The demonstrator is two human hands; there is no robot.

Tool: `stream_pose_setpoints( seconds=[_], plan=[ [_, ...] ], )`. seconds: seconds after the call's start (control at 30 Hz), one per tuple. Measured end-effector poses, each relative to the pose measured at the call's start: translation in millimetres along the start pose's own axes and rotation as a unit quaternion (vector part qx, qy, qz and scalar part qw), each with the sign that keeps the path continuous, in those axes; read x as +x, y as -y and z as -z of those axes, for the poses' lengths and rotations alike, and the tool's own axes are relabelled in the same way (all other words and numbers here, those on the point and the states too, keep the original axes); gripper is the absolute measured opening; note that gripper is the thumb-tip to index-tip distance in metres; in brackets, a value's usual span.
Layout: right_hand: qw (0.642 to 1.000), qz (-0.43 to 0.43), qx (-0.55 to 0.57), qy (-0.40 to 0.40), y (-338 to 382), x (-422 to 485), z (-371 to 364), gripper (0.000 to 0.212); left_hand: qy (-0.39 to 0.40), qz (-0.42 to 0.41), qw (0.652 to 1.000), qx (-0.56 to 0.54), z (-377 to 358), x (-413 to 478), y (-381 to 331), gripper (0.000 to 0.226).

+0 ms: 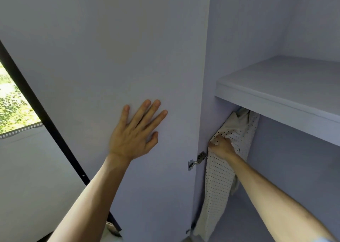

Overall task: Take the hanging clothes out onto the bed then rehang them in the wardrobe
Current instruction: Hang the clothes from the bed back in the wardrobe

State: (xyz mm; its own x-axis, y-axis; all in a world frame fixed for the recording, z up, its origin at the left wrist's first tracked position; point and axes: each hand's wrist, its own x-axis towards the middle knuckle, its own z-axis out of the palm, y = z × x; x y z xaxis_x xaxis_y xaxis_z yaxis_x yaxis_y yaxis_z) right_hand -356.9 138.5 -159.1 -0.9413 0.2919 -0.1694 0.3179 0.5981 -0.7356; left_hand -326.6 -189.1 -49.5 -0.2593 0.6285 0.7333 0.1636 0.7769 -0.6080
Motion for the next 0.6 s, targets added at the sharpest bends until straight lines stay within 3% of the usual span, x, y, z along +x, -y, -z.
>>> stream_pose_setpoints(
  seconds=[0.1, 0.2, 0.33, 0.47, 0.6],
  plan=[
    [0.999, -0.003, 0.041, 0.032, 7, -26, -4, 0.066, 0.012, 0.008, 1.000, -0.008, 3, 3, 0, 0.068],
    [0.998, 0.054, 0.025, 0.019, 8, -73, -18, 0.049, 0.040, 0.064, 0.995, -0.059, 15, -3, -18, 0.067],
    [0.985, 0.142, 0.041, 0.088, 6, -144, -54, 0.036, 0.159, 0.150, 0.956, -0.198, 47, -60, -67, 0.072],
    [0.962, 0.233, -0.002, 0.141, -5, -205, -112, 0.029, 0.333, 0.276, 0.852, -0.295, 95, -176, -112, 0.070],
    [0.916, 0.317, -0.077, 0.235, -13, -260, -188, 0.028, 0.533, 0.420, 0.682, -0.273, 168, -298, -119, 0.068]
  ],
)
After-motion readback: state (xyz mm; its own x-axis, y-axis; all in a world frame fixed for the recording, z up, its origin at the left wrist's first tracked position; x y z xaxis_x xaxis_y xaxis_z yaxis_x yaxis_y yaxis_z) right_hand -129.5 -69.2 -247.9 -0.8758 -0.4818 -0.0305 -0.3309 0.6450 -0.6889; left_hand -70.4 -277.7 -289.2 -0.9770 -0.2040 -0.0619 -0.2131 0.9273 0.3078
